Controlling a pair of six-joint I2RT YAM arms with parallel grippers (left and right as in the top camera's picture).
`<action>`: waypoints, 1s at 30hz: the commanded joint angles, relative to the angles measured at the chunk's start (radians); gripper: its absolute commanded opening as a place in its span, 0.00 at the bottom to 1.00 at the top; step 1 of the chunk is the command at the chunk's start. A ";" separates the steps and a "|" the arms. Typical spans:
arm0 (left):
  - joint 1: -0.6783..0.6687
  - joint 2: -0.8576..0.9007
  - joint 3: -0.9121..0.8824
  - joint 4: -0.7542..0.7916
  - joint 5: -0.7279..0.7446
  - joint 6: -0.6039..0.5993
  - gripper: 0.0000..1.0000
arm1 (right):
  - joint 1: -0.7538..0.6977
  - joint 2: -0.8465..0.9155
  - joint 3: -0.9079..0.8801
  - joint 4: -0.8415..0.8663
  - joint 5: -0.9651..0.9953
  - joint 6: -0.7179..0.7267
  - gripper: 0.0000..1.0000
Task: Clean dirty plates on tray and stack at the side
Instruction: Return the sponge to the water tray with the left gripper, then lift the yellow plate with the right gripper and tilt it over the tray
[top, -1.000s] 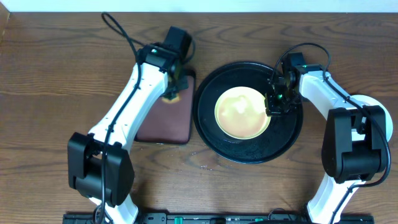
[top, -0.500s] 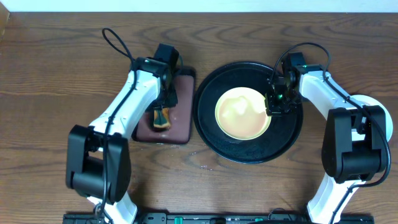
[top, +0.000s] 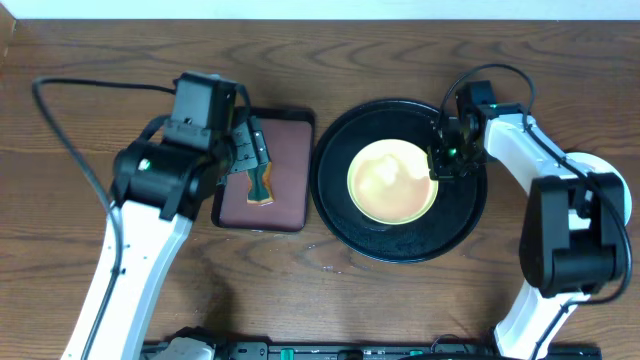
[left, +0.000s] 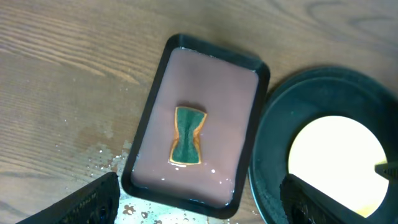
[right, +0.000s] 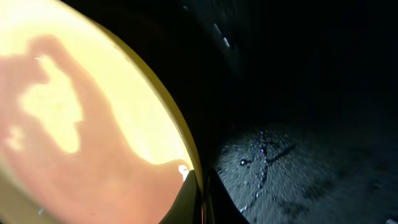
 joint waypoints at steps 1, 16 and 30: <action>0.005 -0.030 0.012 -0.006 0.002 0.010 0.83 | 0.050 -0.160 0.083 0.033 -0.002 -0.008 0.01; 0.005 -0.031 0.012 -0.006 0.002 0.010 0.84 | 0.438 -0.222 0.095 0.486 0.200 -0.017 0.01; 0.005 -0.031 0.012 -0.006 0.002 0.010 0.84 | 0.642 -0.218 0.095 0.662 0.620 -0.264 0.01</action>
